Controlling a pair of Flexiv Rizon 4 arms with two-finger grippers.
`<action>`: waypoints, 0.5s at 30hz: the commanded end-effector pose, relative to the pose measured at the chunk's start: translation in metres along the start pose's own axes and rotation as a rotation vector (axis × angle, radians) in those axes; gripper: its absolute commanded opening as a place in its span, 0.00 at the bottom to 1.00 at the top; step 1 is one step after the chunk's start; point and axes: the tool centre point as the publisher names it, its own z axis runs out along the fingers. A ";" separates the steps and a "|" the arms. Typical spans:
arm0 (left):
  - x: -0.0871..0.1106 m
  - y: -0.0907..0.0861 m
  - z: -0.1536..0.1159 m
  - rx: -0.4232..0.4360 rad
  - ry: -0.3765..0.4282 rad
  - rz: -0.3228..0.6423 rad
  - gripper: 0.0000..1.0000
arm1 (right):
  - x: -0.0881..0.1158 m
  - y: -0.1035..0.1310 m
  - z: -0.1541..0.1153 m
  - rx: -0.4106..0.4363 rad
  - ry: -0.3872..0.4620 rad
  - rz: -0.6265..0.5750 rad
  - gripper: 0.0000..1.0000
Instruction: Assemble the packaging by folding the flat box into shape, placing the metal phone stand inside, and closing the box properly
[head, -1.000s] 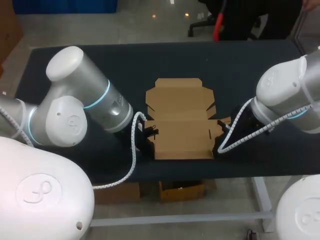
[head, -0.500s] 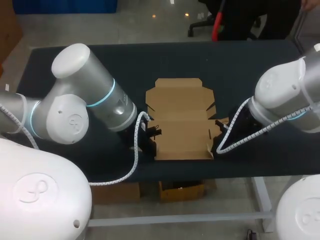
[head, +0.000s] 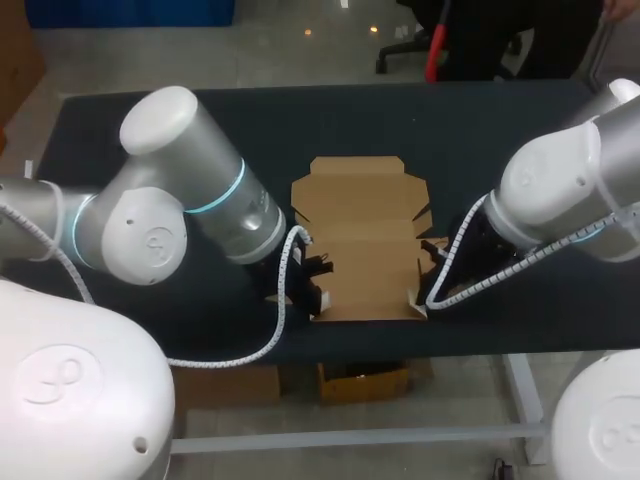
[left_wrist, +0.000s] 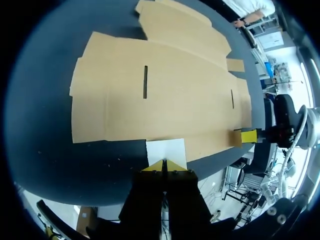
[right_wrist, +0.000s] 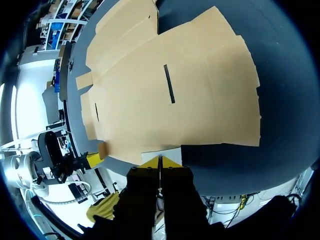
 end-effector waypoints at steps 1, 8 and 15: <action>0.005 -0.001 0.007 0.002 -0.015 0.001 0.00 | 0.004 -0.002 0.005 -0.008 -0.024 0.004 0.00; 0.007 0.000 0.010 0.003 -0.021 0.008 0.00 | 0.006 -0.004 0.008 -0.016 -0.043 0.011 0.00; 0.008 0.001 0.012 0.008 -0.023 0.012 0.00 | 0.001 -0.008 0.012 -0.027 -0.064 0.035 0.00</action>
